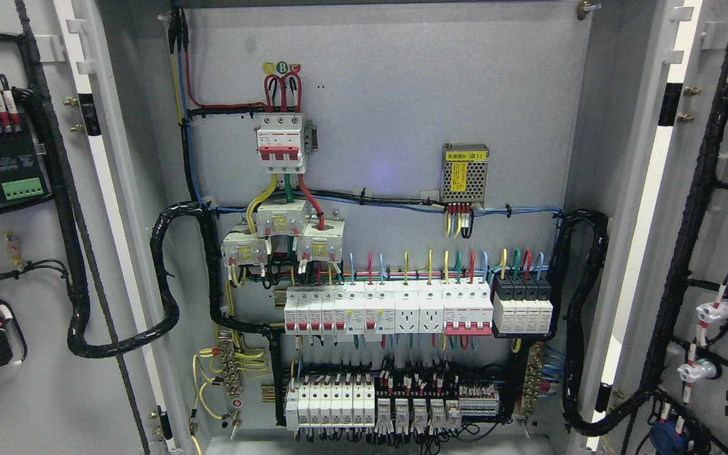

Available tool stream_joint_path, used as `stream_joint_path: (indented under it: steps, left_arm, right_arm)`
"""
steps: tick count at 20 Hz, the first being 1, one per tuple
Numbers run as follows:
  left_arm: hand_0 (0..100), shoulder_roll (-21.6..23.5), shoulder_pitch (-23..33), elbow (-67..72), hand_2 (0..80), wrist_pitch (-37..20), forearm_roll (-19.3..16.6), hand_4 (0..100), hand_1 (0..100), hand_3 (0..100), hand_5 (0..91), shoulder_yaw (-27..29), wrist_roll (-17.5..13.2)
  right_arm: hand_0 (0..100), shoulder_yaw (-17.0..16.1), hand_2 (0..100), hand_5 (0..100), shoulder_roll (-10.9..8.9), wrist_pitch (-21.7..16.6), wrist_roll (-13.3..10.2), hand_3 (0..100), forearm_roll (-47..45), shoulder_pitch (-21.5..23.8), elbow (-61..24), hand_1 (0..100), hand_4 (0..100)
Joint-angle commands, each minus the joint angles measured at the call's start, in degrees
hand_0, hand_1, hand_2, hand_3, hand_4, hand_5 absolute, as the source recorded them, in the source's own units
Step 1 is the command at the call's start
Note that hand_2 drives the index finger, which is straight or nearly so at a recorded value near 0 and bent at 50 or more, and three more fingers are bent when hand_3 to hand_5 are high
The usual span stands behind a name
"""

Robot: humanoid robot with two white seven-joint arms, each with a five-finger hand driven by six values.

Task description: Open door with both hands

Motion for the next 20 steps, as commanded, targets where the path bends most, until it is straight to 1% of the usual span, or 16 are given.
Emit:
stream_joint_path:
  steps: [1,4,6,8,10,13,15,17,18,20]
  left_arm:
    - [0,-3.13,-3.11,23.75,0.0,-0.2,-1.07,4,0,0,0.0,0.01,-0.25]
    - [0,-3.66,-6.01,32.37,0.0,-0.2,-1.25,4,0,0,0.0,0.1,-0.17]
    - [0,-3.83,-7.24,36.77,0.0,-0.2,-1.77,4,0,0,0.0,1.06,-0.25]
    - [0,-4.45,-8.56,41.07,0.0,-0.29,-3.35,4,0,0,0.0,2.02,-0.25]
    - [0,-4.63,-10.31,46.08,0.0,-0.2,-3.89,4,0,0,0.0,3.26,-0.25]
    - [0,-4.71,-12.69,53.38,0.0,-0.2,-4.06,4,0,0,0.0,3.52,-0.25]
    - [0,-5.15,-13.4,56.11,0.0,-0.2,-4.15,4,0,0,0.0,3.52,-0.17]
    - [0,-5.59,-14.54,58.92,0.0,-0.02,-4.15,4,0,0,0.0,3.52,-0.16]
    - [0,-5.94,-15.15,60.77,0.0,0.15,-4.15,4,0,0,0.0,3.52,-0.08]
    - [0,-6.73,-16.73,64.55,0.0,0.24,-4.32,4,0,0,0.0,3.44,0.1]
  right_arm:
    - [0,0.78,0,0,2.71,-10.41,0.22,0,0.16,6.49,7.51,0,0]
    - [0,0.34,0,0,2.79,-10.41,0.22,0,0.42,8.69,9.35,0,0]
    - [0,0.77,0,0,3.05,-10.41,0.22,0,0.51,8.52,14.6,0,0]
    - [0,0.69,0,0,4.28,-10.41,0.22,0,0.69,7.74,20.66,0,0]
    - [0,0.51,0,0,5.69,-10.41,0.13,0,0.6,5.9,26.55,0,0]
    - [0,0.43,0,0,9.11,-9.71,-0.05,0,0.95,0.63,36.48,0,0]
    - [0,0.25,0,0,10.7,-8.75,-0.31,0,1.83,-2.97,42.81,0,0]
    - [0,0.25,0,0,12.36,-5.07,-0.4,0,2.01,-6.05,48.09,0,0]
    - [0,0.25,0,0,12.98,-2.01,-0.48,0,2.09,-7.29,50.55,0,0]
    - [0,-0.27,0,0,14.56,5.63,-0.75,0,2.01,-9.83,53.73,0,0]
